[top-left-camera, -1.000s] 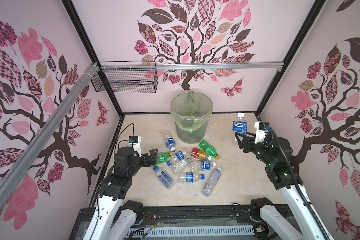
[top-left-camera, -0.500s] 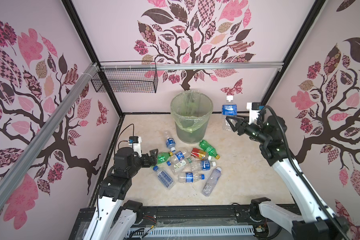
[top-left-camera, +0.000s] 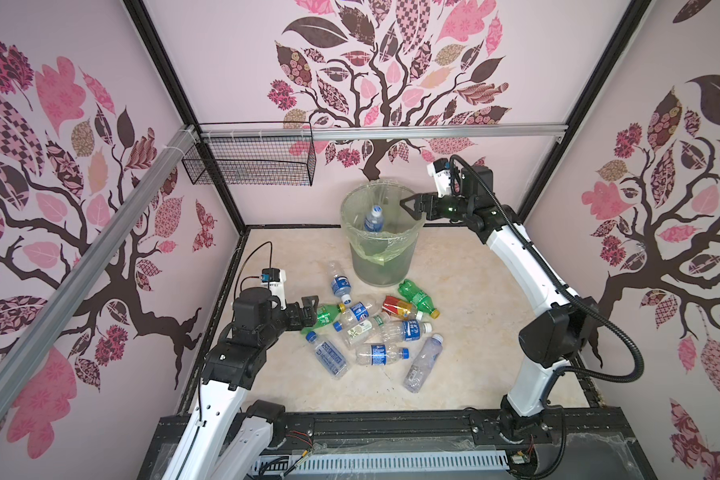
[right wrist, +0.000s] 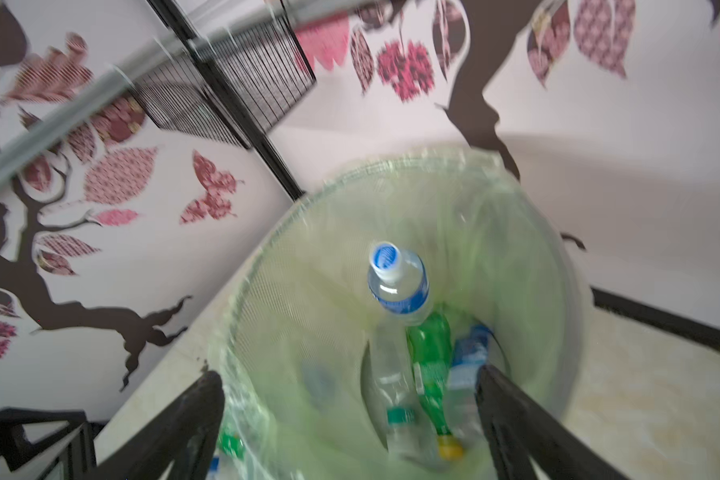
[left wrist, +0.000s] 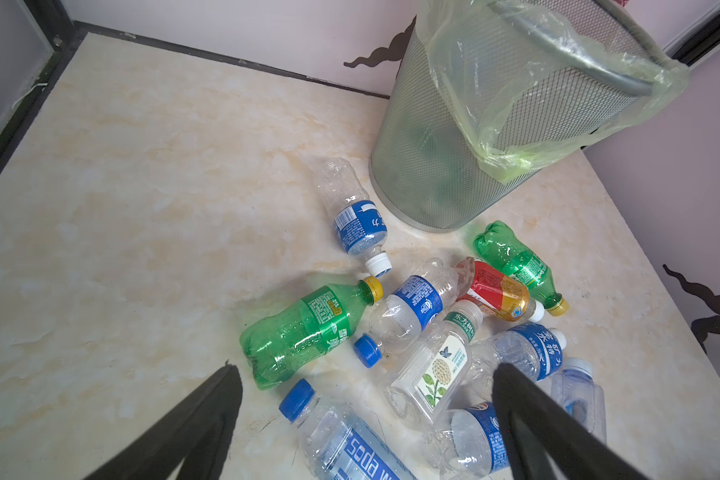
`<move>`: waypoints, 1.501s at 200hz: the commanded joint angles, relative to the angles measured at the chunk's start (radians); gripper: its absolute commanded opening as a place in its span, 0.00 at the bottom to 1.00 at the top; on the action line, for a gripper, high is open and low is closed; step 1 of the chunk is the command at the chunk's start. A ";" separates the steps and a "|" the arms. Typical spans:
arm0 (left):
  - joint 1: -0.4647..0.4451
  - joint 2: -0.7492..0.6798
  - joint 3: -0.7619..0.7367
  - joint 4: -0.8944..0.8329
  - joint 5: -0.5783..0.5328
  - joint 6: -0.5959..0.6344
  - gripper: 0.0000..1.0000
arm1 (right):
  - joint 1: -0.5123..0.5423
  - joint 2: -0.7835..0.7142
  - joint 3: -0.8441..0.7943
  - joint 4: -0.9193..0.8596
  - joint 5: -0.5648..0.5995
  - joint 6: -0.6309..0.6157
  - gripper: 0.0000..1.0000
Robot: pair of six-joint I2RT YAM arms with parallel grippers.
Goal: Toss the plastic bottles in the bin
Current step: 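Carry the blue-label bottle over the wastebasket and open the right gripper, then withdraw the right gripper while the left gripper moves toward the blue-cap bottle, then lower the left gripper onto the blue-cap clear bottle and close it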
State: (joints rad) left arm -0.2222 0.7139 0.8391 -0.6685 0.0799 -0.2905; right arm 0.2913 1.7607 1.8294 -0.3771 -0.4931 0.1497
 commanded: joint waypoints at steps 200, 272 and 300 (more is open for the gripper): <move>-0.233 0.259 -0.062 -0.171 -0.333 -0.375 0.98 | -0.004 -0.749 -1.123 0.238 0.472 0.221 1.00; -0.356 0.359 -0.165 -0.067 -0.291 -0.548 0.98 | -0.004 -0.741 -1.174 0.280 0.518 0.195 1.00; -0.381 0.384 -0.206 -0.016 -0.259 -0.593 0.98 | -0.005 -0.741 -1.180 0.288 0.516 0.194 1.00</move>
State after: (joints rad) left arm -0.5850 1.0836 0.6769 -0.7437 -0.2054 -0.8146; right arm 0.2867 1.0130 0.6445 -0.1089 0.0040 0.3473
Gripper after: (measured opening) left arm 0.977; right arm 0.998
